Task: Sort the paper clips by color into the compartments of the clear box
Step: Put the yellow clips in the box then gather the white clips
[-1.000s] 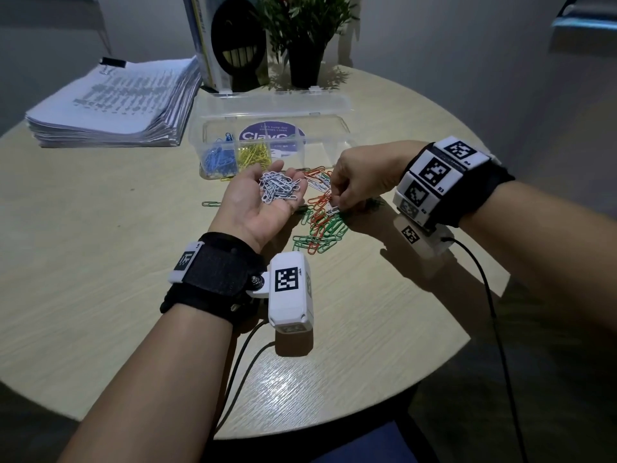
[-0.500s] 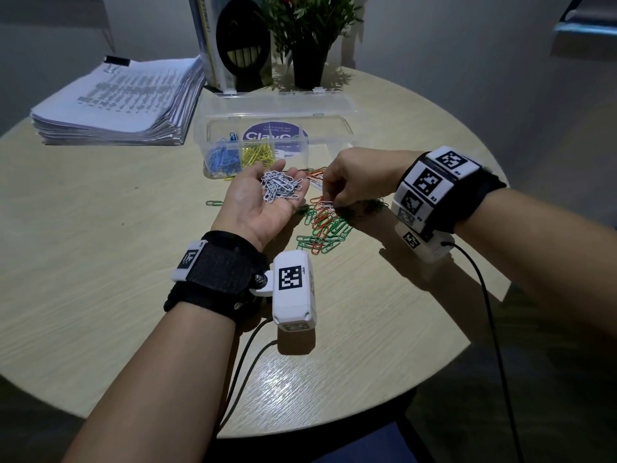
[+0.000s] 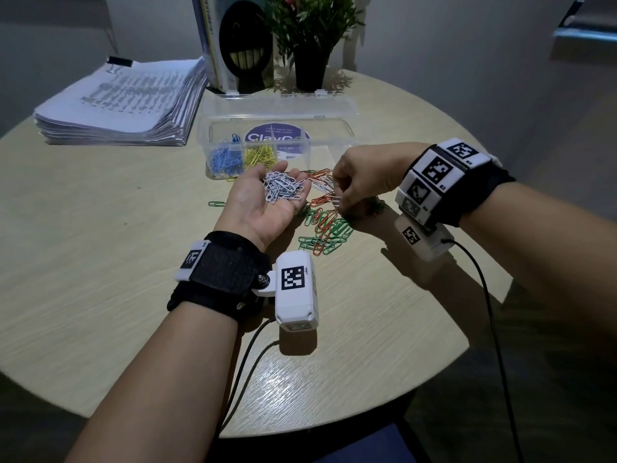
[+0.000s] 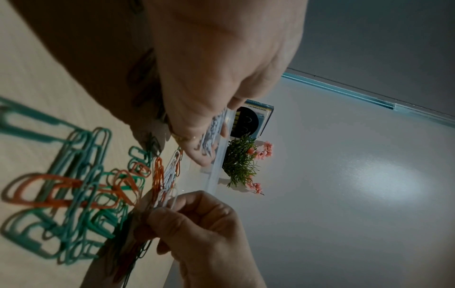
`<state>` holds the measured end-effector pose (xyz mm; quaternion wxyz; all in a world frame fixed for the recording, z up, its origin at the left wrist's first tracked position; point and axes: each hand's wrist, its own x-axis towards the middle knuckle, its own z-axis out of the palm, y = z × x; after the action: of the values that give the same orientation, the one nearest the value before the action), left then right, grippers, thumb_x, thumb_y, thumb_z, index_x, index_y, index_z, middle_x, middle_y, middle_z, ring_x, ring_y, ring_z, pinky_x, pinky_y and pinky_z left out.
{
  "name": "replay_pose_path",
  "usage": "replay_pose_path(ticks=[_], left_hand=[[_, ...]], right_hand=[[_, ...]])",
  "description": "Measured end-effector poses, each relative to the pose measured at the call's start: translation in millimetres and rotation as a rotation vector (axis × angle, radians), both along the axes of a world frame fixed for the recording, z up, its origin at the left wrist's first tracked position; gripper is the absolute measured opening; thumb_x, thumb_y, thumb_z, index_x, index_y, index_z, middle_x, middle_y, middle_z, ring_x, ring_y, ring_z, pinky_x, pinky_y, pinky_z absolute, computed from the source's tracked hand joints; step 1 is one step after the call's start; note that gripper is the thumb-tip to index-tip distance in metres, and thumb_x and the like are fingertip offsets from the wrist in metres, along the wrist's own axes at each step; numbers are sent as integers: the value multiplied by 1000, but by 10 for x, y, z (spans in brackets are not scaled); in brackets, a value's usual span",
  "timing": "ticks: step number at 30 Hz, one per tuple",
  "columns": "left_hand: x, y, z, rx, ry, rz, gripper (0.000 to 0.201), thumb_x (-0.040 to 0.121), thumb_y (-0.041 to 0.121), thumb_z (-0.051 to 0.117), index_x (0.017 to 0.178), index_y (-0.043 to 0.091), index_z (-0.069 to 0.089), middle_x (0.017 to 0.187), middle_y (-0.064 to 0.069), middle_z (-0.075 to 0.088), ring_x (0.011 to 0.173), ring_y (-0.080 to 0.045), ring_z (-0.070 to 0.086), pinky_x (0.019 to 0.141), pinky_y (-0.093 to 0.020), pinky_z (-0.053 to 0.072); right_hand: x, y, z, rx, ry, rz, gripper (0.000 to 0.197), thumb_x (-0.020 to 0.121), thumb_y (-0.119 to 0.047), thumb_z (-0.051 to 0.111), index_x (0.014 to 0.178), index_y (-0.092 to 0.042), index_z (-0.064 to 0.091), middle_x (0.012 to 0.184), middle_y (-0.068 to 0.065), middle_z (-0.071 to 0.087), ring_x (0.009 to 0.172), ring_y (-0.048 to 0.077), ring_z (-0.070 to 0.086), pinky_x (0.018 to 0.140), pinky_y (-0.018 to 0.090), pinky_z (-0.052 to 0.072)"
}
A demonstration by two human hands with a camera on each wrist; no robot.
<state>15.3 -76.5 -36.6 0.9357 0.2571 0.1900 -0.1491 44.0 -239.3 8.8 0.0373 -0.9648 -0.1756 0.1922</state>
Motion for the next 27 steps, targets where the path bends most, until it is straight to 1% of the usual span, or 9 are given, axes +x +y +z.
replay_pose_path(ticks=[2,5,8,10,12,16,19,22,27], left_hand=[[-1,-1,-5,10,-7,-9,38,103,24,29,88,0,56,94,-19,54,86,-29,54,91,-41,43],[0,-7,-18,43,-17,-31,37,103,24,30,89,1,56,94,-19,53,87,-28,55,91,-41,44],[-9,-40,-23,74,-26,-62,36,103,24,30,89,2,55,92,-18,54,84,-25,55,84,-39,46],[-39,-83,-15,32,-27,-85,36,103,25,29,89,1,53,90,-19,56,80,-25,56,74,-39,48],[-70,-126,-10,6,-33,-119,38,104,26,26,91,2,52,90,-21,60,81,-27,59,69,-42,49],[-58,-137,-34,-4,-4,-111,44,105,28,25,92,0,56,97,-20,56,92,-28,55,88,-42,46],[-47,-127,-31,31,-1,-101,42,104,24,26,89,-2,57,95,-20,54,87,-29,55,88,-41,44],[-45,-117,-21,23,-1,-90,40,103,22,27,89,-1,56,96,-20,54,88,-29,54,87,-41,44],[-34,-97,-17,8,0,-71,40,104,23,27,90,-1,56,93,-19,54,88,-28,54,87,-40,44]], right_hand=[[6,-6,41,70,-15,-21,16,79,-14,71,67,-20,60,62,-6,56,58,10,48,54,22,39],[26,21,141,215,-39,-58,12,79,-9,71,73,-16,64,64,-5,63,54,4,54,52,17,41],[36,109,258,359,-48,-59,6,80,-11,74,81,-12,68,57,-8,66,48,-4,58,48,14,43],[16,198,295,412,-61,-26,7,81,-12,73,88,-12,71,58,-9,68,52,-3,62,48,11,46],[-1,258,303,433,-77,7,13,86,-14,69,98,-11,72,72,-5,71,63,5,68,54,14,52],[27,168,302,338,-133,-24,15,91,-13,62,102,-11,71,79,0,70,60,5,66,47,12,49],[46,23,242,150,-130,-54,16,87,-9,65,99,-15,73,72,-4,67,57,6,60,51,18,47],[18,-45,108,-23,-94,-3,23,80,-7,70,99,-18,74,78,-2,65,68,13,57,58,21,42],[11,-85,-58,-46,-61,35,16,77,-11,74,91,-19,73,77,-5,64,63,7,54,55,15,40]])
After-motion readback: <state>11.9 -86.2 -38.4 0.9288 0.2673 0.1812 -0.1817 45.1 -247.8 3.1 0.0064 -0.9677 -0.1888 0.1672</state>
